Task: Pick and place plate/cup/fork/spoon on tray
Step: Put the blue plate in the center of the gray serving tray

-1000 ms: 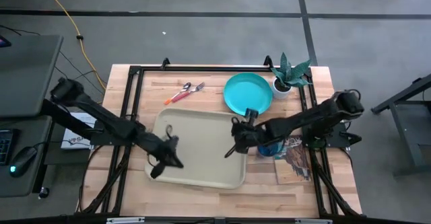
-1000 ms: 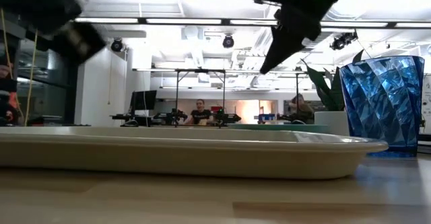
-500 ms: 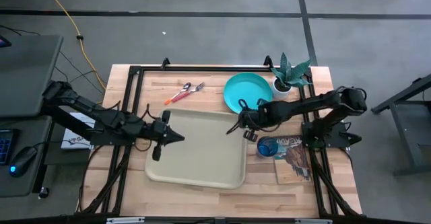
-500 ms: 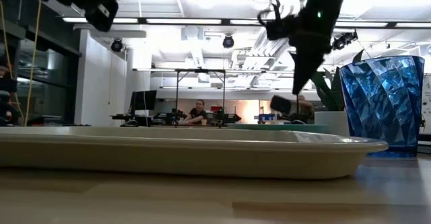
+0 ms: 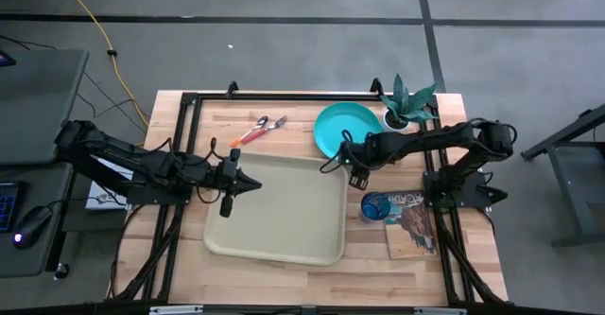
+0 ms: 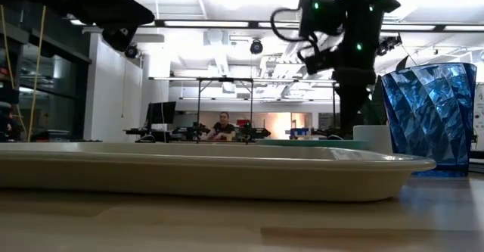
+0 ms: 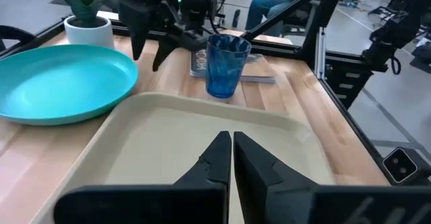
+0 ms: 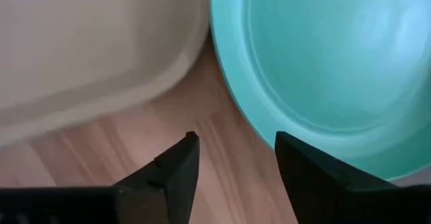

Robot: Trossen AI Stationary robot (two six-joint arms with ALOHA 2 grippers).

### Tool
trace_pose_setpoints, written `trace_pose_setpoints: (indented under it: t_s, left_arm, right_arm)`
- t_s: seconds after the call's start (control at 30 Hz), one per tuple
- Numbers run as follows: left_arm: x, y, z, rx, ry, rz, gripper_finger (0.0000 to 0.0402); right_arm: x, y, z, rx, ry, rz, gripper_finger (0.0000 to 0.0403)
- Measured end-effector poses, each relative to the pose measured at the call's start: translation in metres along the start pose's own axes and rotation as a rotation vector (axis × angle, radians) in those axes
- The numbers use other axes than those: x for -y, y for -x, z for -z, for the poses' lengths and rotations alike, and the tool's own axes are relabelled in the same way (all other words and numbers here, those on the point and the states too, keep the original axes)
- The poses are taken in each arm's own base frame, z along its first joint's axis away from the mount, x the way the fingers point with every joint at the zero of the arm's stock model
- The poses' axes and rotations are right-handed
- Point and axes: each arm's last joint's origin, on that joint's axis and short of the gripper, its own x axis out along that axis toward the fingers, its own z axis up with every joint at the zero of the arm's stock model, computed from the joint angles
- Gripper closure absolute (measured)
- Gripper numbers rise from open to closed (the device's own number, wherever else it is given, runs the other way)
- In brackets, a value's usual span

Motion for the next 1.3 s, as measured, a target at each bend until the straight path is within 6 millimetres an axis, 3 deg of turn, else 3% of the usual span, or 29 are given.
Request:
trace_pose_setpoints:
  t_s: [0.7, 1.03, 1.17, 1.3]
  left_arm:
    - [0.0, 0.0, 0.0, -0.001, -0.02, -0.006, 0.0401]
    - [0.0, 0.0, 0.001, -0.005, -0.029, -0.008, 0.0401]
    - [0.0, 0.0, 0.001, -0.005, -0.029, -0.009, 0.0401]
    - [0.0, 0.0, 0.001, -0.005, -0.029, -0.009, 0.0401]
  right_arm:
    - [0.0, -0.024, 0.011, 0.033, 0.223, 0.024, 0.0215]
    - [-0.005, -0.051, 0.007, -0.041, 0.299, 0.098, 0.0219]
    - [-0.005, -0.051, 0.007, -0.043, 0.298, 0.119, 0.0254]
    - [-0.003, -0.05, 0.008, -0.048, 0.277, 0.165, 0.0344]
